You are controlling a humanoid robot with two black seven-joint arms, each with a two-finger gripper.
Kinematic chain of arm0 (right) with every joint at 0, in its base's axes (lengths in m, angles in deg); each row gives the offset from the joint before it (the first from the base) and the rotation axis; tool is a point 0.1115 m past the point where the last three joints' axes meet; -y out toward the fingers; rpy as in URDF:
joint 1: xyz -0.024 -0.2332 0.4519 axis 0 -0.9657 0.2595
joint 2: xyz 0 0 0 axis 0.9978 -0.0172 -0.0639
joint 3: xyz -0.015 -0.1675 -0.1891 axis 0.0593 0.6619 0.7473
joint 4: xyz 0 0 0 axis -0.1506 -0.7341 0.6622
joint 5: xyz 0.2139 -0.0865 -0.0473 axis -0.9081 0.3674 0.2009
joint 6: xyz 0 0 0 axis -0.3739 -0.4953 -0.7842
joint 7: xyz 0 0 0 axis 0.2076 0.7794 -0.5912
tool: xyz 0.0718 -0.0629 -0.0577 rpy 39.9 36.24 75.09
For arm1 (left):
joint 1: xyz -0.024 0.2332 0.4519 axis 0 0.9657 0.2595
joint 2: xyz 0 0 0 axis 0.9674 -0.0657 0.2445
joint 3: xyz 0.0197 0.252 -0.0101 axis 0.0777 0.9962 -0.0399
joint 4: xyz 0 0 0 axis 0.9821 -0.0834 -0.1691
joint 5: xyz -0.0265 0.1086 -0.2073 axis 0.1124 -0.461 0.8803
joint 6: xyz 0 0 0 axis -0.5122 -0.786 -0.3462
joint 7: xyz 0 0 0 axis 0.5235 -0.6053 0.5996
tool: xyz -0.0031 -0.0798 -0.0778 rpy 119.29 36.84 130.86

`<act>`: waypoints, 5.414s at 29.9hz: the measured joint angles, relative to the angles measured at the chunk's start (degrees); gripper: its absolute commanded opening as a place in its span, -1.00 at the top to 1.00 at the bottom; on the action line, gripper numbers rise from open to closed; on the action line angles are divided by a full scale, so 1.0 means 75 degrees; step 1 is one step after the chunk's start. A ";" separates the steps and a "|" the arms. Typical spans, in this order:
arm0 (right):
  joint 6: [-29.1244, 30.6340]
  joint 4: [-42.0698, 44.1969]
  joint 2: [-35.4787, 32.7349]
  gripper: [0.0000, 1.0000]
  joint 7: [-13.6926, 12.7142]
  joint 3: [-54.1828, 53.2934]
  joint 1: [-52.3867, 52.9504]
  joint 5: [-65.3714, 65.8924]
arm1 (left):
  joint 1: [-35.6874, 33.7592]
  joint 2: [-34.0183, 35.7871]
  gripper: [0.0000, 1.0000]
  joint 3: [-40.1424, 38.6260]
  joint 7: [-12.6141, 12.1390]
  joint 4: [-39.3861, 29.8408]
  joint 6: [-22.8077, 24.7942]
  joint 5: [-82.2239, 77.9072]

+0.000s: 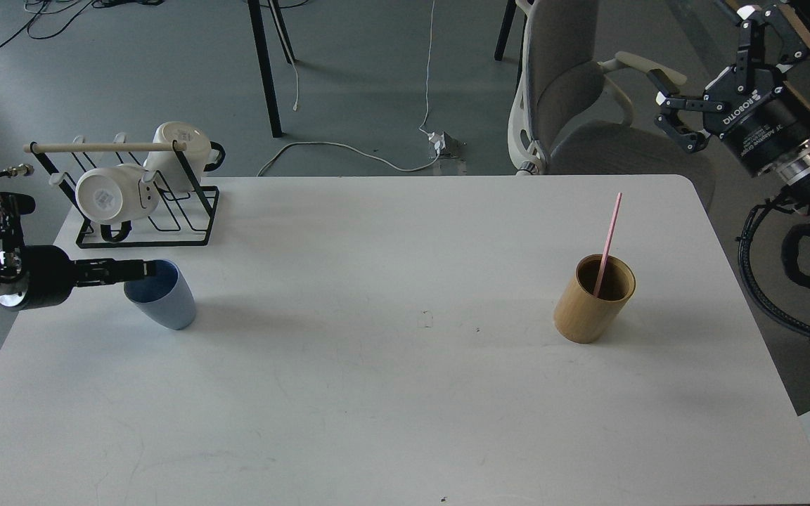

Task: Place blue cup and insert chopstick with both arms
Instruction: 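Lift the blue cup with the left gripper and carry it toward the table center, then set the blue cup upright on the table with the left gripper, then open the left gripper and raise the left arm away from the cup, then reach the right gripper to the red straw in the tan cup and grasp it, then pull the red straw up out of the tan cup with the right gripper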

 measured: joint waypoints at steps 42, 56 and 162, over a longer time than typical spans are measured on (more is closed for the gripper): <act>0.0000 0.0219 -0.0036 -0.99 0.0000 -0.0241 -0.0357 -0.0001 | -0.1084 0.0327 1.00 0.0414 0.0000 -0.2234 0.0045 -0.0001; 0.0000 0.1533 0.0060 -0.99 0.0000 -0.2463 -0.0187 -0.0038 | -0.3336 -0.3887 0.99 0.1661 0.0003 -0.2254 0.0637 -0.2039; -0.5328 0.0030 0.0552 0.91 -0.0001 0.0774 -0.1796 0.9925 | 0.0010 -0.3217 -0.88 -0.4323 0.0001 -0.2377 0.0762 0.5120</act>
